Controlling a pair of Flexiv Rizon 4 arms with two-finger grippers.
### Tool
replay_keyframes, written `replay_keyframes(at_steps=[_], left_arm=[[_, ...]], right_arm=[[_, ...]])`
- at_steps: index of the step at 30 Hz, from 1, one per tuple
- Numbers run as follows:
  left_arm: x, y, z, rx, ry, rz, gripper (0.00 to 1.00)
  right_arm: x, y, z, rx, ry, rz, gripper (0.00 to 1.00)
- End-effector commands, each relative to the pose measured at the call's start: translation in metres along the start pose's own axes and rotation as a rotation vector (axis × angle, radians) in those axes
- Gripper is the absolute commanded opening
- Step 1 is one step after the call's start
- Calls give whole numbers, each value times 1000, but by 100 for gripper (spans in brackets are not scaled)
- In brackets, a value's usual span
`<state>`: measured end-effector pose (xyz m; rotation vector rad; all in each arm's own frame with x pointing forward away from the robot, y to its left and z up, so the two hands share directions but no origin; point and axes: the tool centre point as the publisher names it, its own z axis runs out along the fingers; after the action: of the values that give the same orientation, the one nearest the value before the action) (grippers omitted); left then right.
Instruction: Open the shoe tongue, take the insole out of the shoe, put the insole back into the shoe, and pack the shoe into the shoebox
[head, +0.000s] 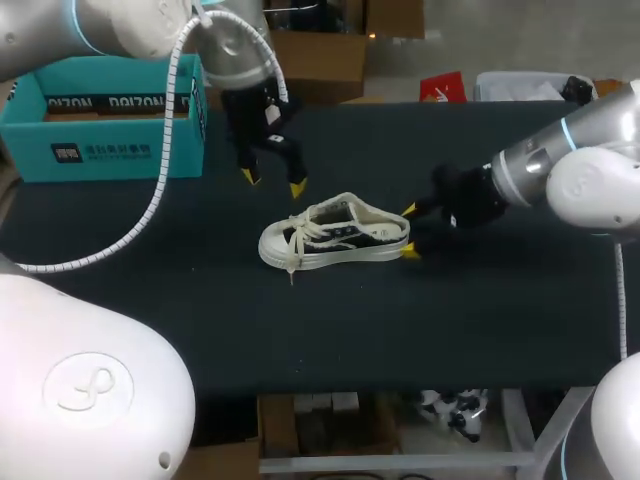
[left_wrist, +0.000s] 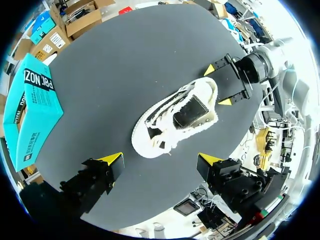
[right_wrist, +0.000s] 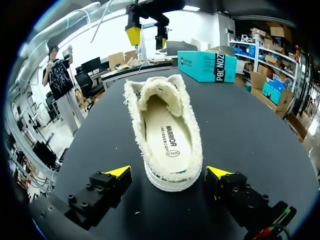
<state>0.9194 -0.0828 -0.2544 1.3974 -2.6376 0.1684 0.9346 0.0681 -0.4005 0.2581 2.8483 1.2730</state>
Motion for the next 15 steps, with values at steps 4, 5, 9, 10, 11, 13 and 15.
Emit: replay_keyframes(at_steps=[4,5,9,10,11,13,15], left_arm=[[2,-5,5,-14,17,1,100],[2,-6,6,-15,20,2,100],[3,-8,9,-19,22,3,100],[4,-8,9,-20,23,3,100],[4,-9,10,-21,25,2,100],[4,-10,11,-21,27,0,100],[5,-12,12,-22,28,-2,100]], right_arm=[[-10,0,14,-35,33,-32,100],[-10,0,15,-43,35,-37,100],[-13,-1,18,-78,48,-49,100],[-13,-1,19,-75,49,-49,100],[-14,-1,21,-85,55,-51,100],[-14,-2,23,-88,61,-52,100],[-15,-4,26,-105,74,-57,100]])
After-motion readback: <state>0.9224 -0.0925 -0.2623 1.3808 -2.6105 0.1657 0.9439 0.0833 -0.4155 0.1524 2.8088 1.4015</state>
